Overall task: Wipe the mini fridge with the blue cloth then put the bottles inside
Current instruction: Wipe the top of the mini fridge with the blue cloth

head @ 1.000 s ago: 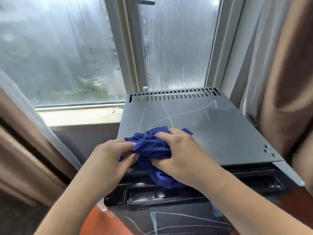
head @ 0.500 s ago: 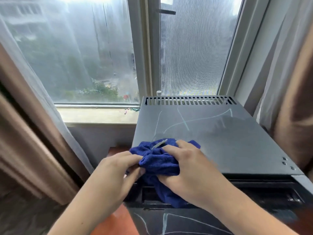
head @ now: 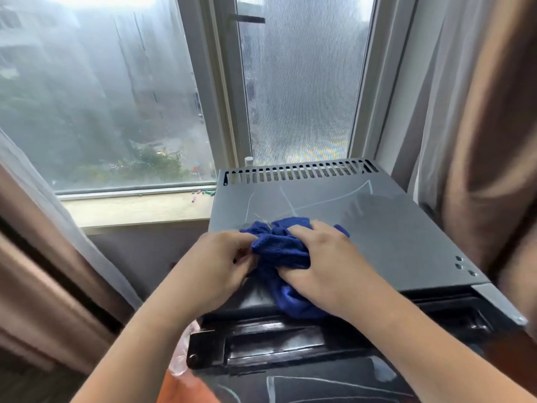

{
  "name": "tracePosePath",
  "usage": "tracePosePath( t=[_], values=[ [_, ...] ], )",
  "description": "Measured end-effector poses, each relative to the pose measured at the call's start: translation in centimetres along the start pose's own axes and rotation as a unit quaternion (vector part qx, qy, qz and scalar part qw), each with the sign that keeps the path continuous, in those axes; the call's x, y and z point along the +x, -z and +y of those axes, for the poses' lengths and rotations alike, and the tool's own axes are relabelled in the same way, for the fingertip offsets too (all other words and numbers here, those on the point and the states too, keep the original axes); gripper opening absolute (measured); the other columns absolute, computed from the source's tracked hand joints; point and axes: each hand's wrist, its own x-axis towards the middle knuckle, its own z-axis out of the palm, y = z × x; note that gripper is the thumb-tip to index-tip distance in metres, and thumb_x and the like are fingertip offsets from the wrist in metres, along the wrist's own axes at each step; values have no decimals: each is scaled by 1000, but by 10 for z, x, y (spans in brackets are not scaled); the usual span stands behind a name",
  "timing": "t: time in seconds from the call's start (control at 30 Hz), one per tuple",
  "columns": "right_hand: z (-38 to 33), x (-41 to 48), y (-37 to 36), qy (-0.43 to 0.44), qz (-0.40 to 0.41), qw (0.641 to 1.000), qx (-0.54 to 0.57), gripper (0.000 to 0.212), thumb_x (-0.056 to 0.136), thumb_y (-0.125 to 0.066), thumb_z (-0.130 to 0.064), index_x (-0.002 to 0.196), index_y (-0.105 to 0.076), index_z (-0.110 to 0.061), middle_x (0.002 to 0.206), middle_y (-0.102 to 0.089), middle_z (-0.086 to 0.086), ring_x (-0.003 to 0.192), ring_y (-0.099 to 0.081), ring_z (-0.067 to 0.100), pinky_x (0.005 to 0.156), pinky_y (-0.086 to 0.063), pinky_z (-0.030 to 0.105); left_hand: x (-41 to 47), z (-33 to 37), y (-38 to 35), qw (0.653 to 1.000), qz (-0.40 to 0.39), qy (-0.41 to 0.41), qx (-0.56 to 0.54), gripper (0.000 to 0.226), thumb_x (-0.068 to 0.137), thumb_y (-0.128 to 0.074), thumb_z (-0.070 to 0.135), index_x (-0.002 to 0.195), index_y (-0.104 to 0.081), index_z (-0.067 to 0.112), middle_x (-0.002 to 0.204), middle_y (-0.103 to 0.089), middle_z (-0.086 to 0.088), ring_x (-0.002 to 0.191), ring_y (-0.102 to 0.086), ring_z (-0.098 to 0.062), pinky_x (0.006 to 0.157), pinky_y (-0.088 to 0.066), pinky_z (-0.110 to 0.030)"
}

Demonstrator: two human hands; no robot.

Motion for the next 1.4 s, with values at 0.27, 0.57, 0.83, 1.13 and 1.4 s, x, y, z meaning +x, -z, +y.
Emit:
tracePosePath(
  t=[0.27,0.57,0.83,1.13,1.4],
  values=[
    [-11,-20,8,33,-59,998,10,24,79,-65,-52,86,-46,-39,92,-47,-13,92,-49,8,78,-44,25,-35,-8,-7,1000,7,-29,-4,20,90,-60,29,102,-67,44,89,-65,22,85,-61,1,75,-44,-13],
    [-15,81,-12,43,-62,997,2,29,84,-71,-38,109,-70,-24,104,-63,2,105,-64,28,89,-51,33,37,-57,11,997,53,40,36,23,94,-67,14,105,-75,33,86,-59,14,83,-58,-15,72,-38,-26],
    [27,48,19,-17,-58,997,-41,29,85,-69,-44,106,-62,-26,104,-56,1,103,-57,24,91,-48,36,63,-22,-4,996,-67,-45,30,21,94,-60,24,110,-70,33,98,-61,2,89,-61,-10,92,-51,-36],
    [-8,28,4,45,-79,995,-30,34,85,-65,-48,114,-56,-35,100,-45,-8,94,-46,15,88,-48,33,0,-35,4,998,-31,-36,-39,28,88,-66,49,116,-68,53,109,-61,27,106,-59,7,90,-39,-8],
    [-23,122,-31,23,-86,996,-29,39,89,-65,-41,123,-60,-22,123,-56,10,120,-55,31,101,-44,35,60,-93,15,999,29,39,15,26,99,-65,22,122,-71,31,109,-57,13,102,-56,-12,78,-32,-11]
  ],
)
